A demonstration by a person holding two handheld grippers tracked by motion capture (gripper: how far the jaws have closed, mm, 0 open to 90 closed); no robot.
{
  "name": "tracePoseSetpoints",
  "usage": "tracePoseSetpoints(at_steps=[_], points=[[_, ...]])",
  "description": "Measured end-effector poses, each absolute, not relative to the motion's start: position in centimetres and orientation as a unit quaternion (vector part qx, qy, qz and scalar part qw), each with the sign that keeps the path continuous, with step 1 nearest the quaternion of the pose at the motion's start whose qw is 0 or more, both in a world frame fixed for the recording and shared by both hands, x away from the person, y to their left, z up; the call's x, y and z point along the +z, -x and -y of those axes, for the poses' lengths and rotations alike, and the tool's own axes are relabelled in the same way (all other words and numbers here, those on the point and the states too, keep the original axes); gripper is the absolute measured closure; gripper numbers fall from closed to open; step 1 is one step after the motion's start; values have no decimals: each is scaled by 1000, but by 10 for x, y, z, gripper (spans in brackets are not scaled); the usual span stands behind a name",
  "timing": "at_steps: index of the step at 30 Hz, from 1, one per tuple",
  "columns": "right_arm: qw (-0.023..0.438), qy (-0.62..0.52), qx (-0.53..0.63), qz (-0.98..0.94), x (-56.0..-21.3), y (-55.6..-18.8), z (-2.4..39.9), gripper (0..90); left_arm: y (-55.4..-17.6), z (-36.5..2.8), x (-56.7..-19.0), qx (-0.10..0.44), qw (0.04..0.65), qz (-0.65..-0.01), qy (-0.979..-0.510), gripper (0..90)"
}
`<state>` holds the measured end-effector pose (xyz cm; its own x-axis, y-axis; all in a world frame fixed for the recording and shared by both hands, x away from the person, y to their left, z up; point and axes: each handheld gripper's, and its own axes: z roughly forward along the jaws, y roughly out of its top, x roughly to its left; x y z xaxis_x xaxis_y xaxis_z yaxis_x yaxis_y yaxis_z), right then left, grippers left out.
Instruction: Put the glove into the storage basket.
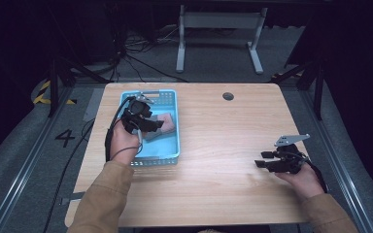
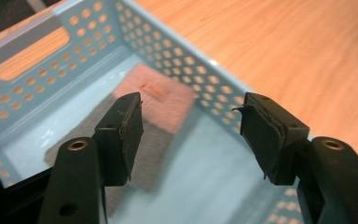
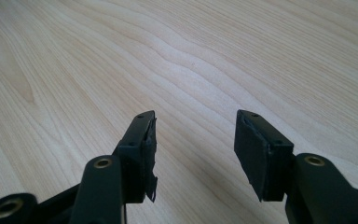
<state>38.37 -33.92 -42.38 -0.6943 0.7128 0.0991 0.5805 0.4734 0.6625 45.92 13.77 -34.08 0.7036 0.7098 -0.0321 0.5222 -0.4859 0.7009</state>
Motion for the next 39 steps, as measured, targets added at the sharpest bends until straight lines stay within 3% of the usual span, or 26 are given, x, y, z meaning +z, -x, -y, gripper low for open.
tracePoseSetpoints(at_steps=[11, 21, 39], points=[[93, -369, 339, -860, -427, -388, 332, 482, -407, -126, -323, 115, 379, -301, -867, 388], [93, -368, 341, -860, -427, -386, 331, 474, -370, -121, -328, 90, 396, -259, -876, 378], [95, -357, 345, -863, -429, -382, 328, 473, -355, -113, -371, 57, 389, -228, -891, 356]])
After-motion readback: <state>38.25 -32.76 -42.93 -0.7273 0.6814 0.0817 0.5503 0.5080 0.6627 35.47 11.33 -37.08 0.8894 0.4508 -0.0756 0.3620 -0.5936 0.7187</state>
